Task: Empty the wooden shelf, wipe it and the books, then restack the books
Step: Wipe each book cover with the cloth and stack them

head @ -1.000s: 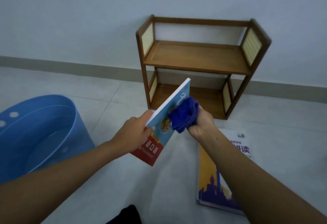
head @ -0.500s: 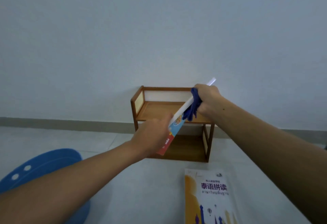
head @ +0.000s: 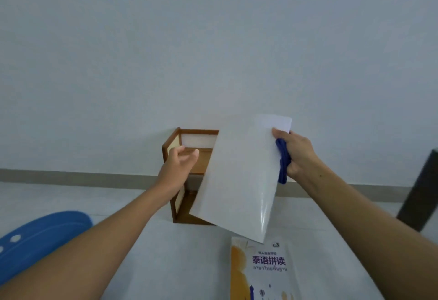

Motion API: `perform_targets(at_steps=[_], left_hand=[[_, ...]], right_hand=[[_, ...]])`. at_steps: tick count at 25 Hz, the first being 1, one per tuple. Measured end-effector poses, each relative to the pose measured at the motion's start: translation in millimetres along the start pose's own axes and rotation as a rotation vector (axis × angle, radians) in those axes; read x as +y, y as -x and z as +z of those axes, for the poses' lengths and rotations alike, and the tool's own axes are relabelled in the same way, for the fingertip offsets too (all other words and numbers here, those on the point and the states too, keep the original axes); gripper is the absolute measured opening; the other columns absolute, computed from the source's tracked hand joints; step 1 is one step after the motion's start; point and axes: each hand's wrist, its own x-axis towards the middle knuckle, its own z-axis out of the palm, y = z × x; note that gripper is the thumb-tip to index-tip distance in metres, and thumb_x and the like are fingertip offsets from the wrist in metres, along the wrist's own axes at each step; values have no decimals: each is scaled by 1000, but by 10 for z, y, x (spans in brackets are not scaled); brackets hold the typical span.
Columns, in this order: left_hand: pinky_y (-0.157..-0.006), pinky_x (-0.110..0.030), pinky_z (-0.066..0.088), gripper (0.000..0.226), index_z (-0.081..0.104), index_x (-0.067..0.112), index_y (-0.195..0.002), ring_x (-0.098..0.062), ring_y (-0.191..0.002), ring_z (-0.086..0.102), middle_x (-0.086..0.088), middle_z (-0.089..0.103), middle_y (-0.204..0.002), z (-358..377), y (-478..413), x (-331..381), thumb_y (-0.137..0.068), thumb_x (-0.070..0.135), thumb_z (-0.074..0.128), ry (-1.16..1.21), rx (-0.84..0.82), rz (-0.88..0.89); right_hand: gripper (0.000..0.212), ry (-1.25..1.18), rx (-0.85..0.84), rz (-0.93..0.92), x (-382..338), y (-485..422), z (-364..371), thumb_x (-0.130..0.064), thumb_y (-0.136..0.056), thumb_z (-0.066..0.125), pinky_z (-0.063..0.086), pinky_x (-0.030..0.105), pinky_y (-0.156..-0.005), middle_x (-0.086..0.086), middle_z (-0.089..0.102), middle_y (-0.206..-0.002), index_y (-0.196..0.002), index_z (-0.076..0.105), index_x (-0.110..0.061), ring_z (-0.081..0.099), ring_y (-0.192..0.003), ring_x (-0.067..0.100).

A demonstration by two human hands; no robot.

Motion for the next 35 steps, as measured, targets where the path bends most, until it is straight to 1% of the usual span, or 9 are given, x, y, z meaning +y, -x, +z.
perform_targets(at_steps=[4, 9, 17, 20, 22, 25, 27, 29, 35], left_hand=[[-75, -36, 52, 72, 73, 17, -89, -26, -82, 68, -8, 72, -89, -117, 0, 15, -72, 80, 43, 509, -217, -341], [-64, -32, 50, 74, 69, 12, -94, -23, -66, 66, -5, 68, -75, -104, 19, 52, -72, 78, 41, 768, -318, -325], [-82, -44, 53, 35, 54, 24, -125, -29, -101, 66, -9, 67, -116, -18, 170, 192, -90, 21, 60, 625, -340, -195], [-87, -47, 52, 36, 52, 34, -126, -27, -107, 64, 0, 66, -117, -65, 157, 238, -94, 18, 56, 653, -276, -97], [-89, -47, 52, 28, 58, 41, -113, -25, -107, 64, 3, 67, -115, -114, 149, 288, -96, 19, 54, 646, -264, -40], [-93, -47, 50, 25, 60, 34, -118, -28, -111, 63, -3, 66, -122, -162, 133, 320, -97, 25, 51, 626, -282, -10], [-96, -45, 49, 26, 59, 30, -122, -24, -112, 63, 1, 66, -122, -198, 125, 339, -99, 29, 47, 602, -272, 0], [-92, -38, 48, 24, 60, 21, -113, -19, -104, 60, 1, 63, -113, -209, 120, 339, -100, 32, 43, 545, -259, 15], [-89, -42, 53, 23, 62, 23, -103, -27, -99, 66, -6, 69, -105, -118, 162, 435, -97, 36, 43, 615, -311, 60]], right_hand=[[11, -16, -106, 10, 4, 77, 6, -16, -86, 69, 59, 44, -64, 13, 73, -87, -94, 67, -8, 70, -71, 29], [11, 8, -42, -3, 62, 60, -46, -16, -85, 71, 58, 41, -59, 10, 74, -79, -91, 68, -9, 70, -64, 26], [43, 140, 72, -193, 185, 42, 43, -26, -77, 80, 57, 50, -82, 5, 70, -105, -115, 60, -21, 68, -95, 29], [44, 243, 124, -371, 208, 96, 123, -28, -90, 65, 52, 24, -83, -4, 59, -122, -131, 48, -26, 62, -99, 14], [44, 356, 131, -487, 214, 146, 192, -26, -100, 48, 44, 4, -65, -10, 51, -127, -142, 38, -28, 57, -90, 3], [45, 690, 39, -599, 283, 128, 270, -19, -104, 37, 48, 9, -78, 0, 41, -145, -148, 31, -26, 46, -124, 19], [47, 962, 8, -662, 313, 83, 325, -13, -103, 34, 32, 33, -111, 4, 24, -156, -149, 27, -16, 15, -144, 22], [49, 1118, -22, -708, 319, 74, 441, -16, -104, 31, 10, 44, -119, 3, 13, -160, -151, 21, -15, 0, -147, 22], [48, 1072, -417, -828, 277, 291, 905, -35, -105, 18, -14, 33, -117, -10, -2, -161, -152, 12, -26, -15, -146, 8]])
